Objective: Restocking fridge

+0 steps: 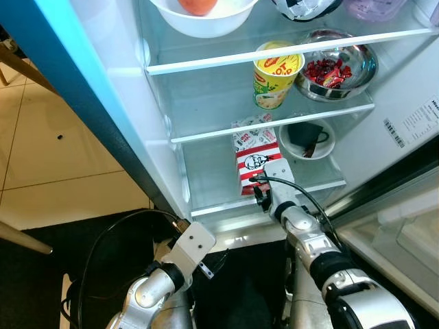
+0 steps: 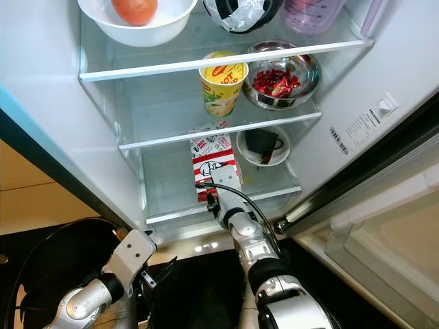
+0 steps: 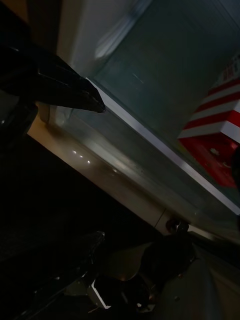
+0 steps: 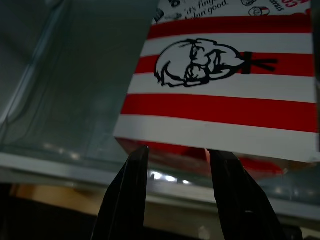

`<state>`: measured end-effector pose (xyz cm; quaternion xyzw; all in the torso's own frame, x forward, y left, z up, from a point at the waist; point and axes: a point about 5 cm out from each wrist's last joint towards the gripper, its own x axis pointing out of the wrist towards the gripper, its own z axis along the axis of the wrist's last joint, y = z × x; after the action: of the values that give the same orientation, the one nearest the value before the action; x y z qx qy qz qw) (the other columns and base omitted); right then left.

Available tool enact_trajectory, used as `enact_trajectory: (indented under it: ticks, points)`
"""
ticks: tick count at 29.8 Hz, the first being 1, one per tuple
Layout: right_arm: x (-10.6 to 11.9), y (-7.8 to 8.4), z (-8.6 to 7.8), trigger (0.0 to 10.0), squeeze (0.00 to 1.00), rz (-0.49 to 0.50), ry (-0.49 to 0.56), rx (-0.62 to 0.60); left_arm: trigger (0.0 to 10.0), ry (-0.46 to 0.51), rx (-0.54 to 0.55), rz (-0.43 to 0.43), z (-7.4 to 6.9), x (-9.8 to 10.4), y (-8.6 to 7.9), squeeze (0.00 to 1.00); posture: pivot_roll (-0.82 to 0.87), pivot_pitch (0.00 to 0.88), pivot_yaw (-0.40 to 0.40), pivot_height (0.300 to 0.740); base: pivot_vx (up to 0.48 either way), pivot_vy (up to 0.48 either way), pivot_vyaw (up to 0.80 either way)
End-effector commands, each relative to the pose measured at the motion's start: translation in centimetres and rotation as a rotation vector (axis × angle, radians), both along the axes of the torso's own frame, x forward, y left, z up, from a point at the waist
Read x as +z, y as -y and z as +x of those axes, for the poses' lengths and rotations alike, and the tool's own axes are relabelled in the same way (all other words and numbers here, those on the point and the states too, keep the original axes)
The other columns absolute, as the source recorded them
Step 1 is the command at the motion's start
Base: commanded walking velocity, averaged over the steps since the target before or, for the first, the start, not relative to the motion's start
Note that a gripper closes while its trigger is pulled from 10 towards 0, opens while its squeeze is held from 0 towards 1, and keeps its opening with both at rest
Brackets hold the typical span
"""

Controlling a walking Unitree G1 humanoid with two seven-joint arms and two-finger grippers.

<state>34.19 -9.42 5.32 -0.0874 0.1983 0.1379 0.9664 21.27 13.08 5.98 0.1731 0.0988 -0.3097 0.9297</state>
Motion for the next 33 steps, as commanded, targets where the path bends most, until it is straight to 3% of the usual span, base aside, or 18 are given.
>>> enact_trajectory:
  ticks: [1,13,23,33]
  points:
    - [-0.9,0.0,-0.5,10.0,0.0,0.002,-0.029,-0.009,10.0,-0.022,-0.004,0.012,-0.7,-0.4,-0.1,0.0,0.13,0.332,-0.027,0.517,0.0,0.0,0.0]
    - [0.2,-0.8,0.4,10.0,0.0,0.003,-0.008,-0.01,10.0,-0.024,0.008,0.02,-1.0,-0.2,-0.5,0.0,0.15,0.348,-0.022,0.517,0.0,0.0,0.0]
    - [2.5,1.1,2.3,10.0,0.0,-0.034,0.065,-0.083,10.0,-0.021,0.029,0.033,-1.0,0.0,-1.2,0.0,0.17,0.349,-0.018,0.517,0.0,0.0,0.0]
    - [1.4,2.1,1.6,10.0,0.0,-0.039,0.045,-0.097,10.0,-0.017,0.025,0.021,-0.5,-0.1,-0.5,0.0,0.13,0.329,-0.027,0.517,0.0,0.0,0.0]
